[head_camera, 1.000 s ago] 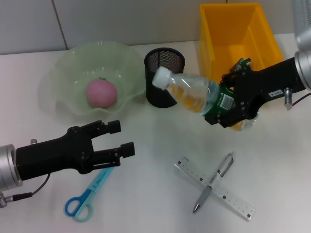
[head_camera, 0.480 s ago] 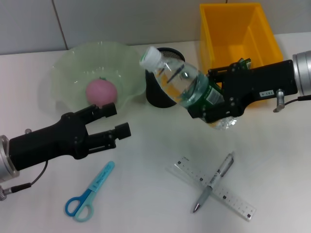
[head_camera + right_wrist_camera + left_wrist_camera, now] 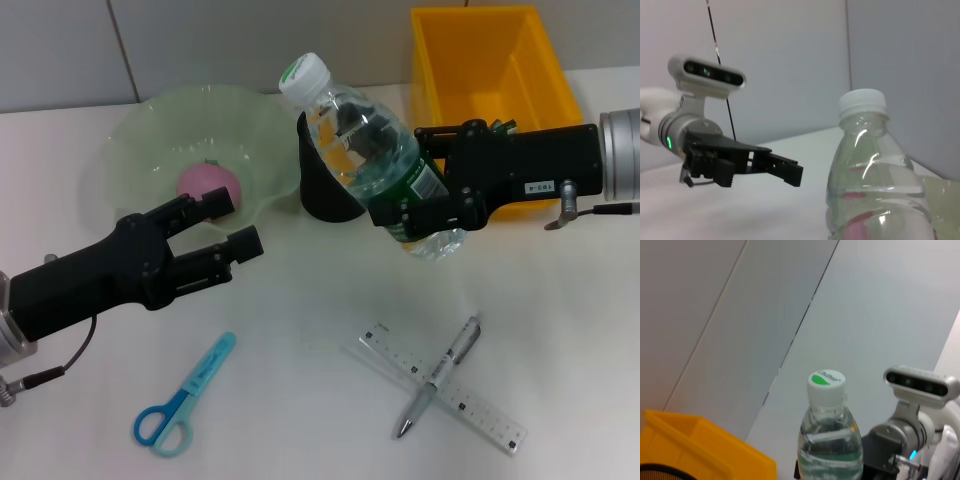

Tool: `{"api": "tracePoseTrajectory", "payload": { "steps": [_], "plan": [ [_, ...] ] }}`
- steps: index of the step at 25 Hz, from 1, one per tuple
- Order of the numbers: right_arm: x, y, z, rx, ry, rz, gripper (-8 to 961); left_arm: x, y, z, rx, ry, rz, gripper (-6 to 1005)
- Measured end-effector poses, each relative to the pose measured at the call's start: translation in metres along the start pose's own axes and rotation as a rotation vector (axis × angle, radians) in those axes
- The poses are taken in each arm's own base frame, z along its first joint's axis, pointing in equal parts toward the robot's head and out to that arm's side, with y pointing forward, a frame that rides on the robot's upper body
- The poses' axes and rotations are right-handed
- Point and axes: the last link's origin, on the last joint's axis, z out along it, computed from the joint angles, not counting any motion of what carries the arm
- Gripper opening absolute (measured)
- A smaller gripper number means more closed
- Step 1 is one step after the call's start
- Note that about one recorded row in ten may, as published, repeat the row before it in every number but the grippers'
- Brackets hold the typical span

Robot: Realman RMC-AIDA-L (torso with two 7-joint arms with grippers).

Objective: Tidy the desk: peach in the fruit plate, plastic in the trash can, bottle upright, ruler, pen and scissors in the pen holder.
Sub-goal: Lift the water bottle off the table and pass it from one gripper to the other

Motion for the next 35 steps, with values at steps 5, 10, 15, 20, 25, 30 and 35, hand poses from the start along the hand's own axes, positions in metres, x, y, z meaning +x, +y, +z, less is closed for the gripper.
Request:
{"api": "tracePoseTrajectory", "payload": {
  "steps": [5,10,15,20,25,30,35],
  "plan": [
    [0.003,0.002,0.003,-0.008,-0.038,0.024,768,0.001,0.001,0.001,-0.003,0.049,-0.025,871],
    [0.003,0.002,0.005,-0.005,-0.081,0.038,768,0.005,0.003,0.0,-0.015,0.09,-0.027,871],
    [0.004,0.003,0.009,-0.014,-0.123,0.044,768,0.008,0.005,0.002,-0.022,0.13,-0.028,871],
    [0.007,0.005,0.014,-0.026,-0.159,0.053,768,0.008,0.004,0.003,-0.018,0.177,-0.035,871],
    [0.008,0.009,0.023,-0.062,-0.163,0.066,768,0.01,0.003,0.006,-0.022,0.179,-0.032,871],
    [0.009,0.011,0.03,-0.089,-0.165,0.086,768,0.013,0.001,0.01,-0.01,0.214,-0.008,871],
    [0.009,0.015,0.038,-0.126,-0.143,0.081,768,0.015,-0.001,0.011,-0.003,0.226,0.014,871]
  ]
}}
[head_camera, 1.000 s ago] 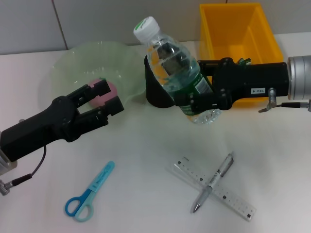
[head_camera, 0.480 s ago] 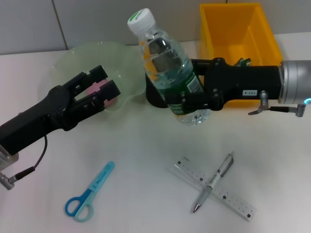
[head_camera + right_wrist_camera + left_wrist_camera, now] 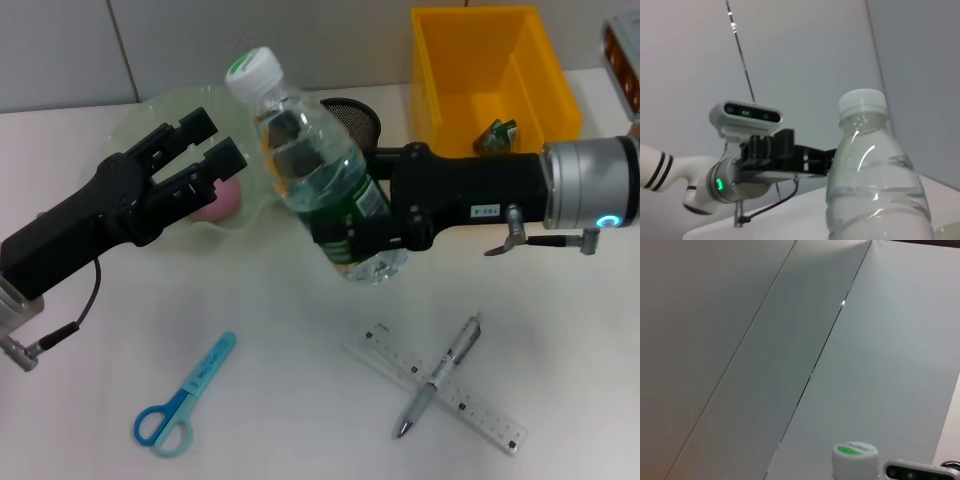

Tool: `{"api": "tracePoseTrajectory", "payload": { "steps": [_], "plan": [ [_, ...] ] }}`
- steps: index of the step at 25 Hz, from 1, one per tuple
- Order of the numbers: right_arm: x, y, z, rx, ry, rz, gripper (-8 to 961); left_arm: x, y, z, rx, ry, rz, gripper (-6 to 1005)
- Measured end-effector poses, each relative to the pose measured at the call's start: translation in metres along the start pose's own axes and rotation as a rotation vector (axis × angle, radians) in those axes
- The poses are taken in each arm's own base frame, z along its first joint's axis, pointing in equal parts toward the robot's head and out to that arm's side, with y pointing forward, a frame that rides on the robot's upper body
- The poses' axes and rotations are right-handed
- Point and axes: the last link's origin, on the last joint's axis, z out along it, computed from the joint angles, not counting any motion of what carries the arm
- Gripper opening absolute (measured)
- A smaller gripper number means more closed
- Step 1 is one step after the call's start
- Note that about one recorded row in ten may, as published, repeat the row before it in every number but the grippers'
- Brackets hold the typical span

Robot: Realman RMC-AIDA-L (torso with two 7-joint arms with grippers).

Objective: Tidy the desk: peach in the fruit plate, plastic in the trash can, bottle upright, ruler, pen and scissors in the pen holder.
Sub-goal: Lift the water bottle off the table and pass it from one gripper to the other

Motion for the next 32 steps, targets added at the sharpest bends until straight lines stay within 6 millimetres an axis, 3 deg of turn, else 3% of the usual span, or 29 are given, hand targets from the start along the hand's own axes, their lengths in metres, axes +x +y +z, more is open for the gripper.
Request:
{"api": "tracePoseTrajectory", "payload": {
  "steps": [32],
  "plan": [
    [-0.001,0.001,0.016,-0.044,0.004,0.022,768,0.006,-0.004,0.011,-0.012,0.005,0.067,870]
  ]
}}
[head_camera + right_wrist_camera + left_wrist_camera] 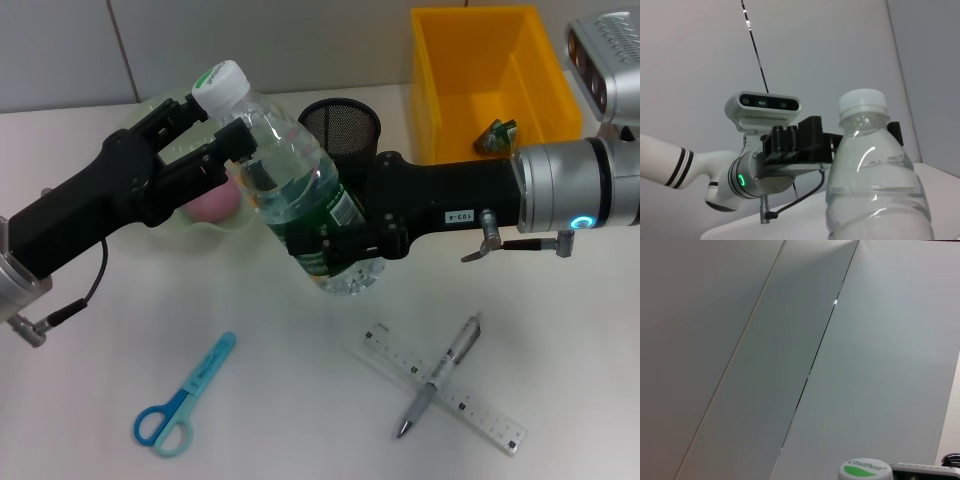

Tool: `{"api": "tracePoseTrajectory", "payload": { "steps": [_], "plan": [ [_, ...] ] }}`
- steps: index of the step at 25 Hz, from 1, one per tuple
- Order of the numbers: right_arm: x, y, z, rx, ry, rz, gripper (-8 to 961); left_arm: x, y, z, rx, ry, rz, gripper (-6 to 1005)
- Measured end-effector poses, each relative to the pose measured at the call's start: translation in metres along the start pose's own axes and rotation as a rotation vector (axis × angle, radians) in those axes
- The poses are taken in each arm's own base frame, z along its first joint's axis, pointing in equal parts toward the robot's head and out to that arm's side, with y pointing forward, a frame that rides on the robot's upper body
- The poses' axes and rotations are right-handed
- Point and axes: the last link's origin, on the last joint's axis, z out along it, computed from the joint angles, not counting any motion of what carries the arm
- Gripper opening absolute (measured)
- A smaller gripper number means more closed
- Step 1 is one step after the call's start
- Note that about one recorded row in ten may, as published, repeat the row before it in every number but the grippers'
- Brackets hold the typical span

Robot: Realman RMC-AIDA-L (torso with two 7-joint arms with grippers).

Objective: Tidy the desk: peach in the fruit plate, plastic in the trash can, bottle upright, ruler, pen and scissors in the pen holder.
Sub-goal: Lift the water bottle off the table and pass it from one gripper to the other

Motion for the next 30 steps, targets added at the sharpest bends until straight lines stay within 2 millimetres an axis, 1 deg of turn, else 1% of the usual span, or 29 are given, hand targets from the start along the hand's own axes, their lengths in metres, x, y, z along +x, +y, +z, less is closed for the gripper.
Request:
{"api": "tracePoseTrajectory", "payload": {
  "steps": [30],
  "plan": [
    [0.0008,-0.0002,0.0077,-0.016,0.024,-0.008,768,0.0007,-0.0009,0.0069,-0.01,0.008,-0.007,870]
  ]
}}
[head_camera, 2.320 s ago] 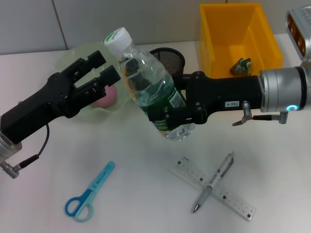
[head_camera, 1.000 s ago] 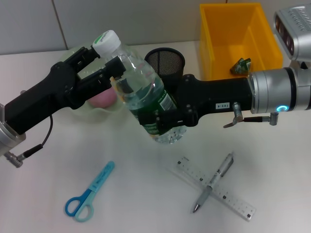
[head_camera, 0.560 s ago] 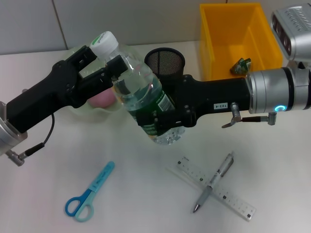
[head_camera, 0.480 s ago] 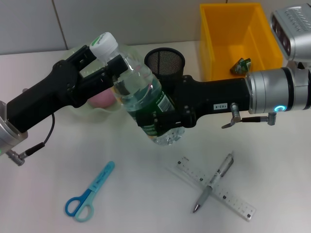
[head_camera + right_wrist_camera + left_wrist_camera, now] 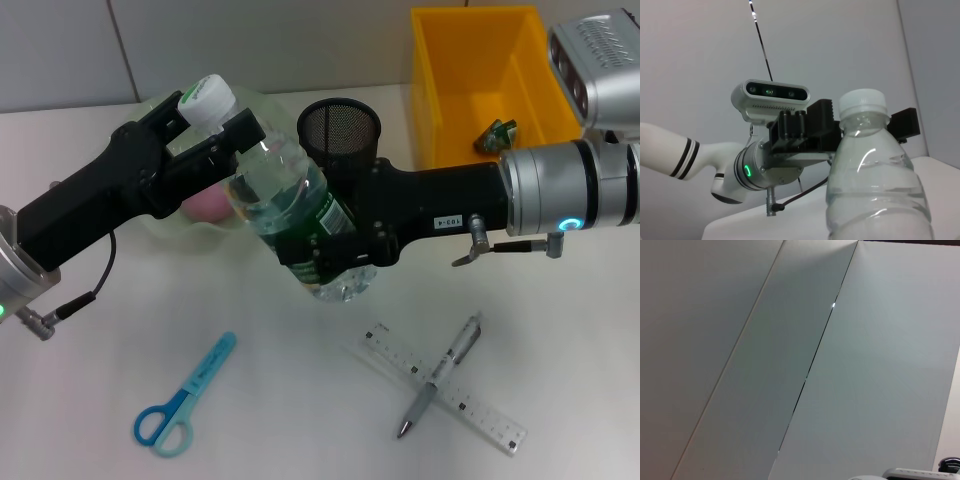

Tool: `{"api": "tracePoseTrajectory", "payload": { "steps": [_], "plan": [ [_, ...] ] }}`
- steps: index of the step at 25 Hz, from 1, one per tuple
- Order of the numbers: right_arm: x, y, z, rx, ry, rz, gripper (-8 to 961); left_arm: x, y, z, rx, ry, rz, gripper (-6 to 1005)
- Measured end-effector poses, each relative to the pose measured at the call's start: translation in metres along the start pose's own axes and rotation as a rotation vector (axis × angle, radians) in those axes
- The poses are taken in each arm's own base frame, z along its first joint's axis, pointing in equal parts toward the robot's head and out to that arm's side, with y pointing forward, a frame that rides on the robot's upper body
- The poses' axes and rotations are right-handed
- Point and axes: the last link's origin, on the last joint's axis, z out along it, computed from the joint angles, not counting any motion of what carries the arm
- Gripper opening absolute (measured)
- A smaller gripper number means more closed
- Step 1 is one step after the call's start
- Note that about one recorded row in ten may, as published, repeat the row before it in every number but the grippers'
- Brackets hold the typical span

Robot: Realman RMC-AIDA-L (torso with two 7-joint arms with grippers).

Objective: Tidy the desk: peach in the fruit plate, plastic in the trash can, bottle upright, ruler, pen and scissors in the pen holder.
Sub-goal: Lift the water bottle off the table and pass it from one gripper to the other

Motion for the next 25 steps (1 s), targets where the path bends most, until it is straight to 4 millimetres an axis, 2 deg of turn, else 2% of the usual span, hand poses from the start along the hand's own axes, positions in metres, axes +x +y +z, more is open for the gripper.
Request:
{"api": "tracePoseTrajectory", "payload": {
  "steps": [25],
  "plan": [
    [0.0023,0.0018,0.0021,-0.01,-0.005,0.002,768,-0.0003,0.0,-0.0003,0.002,0.002,-0.002,863]
  ]
}}
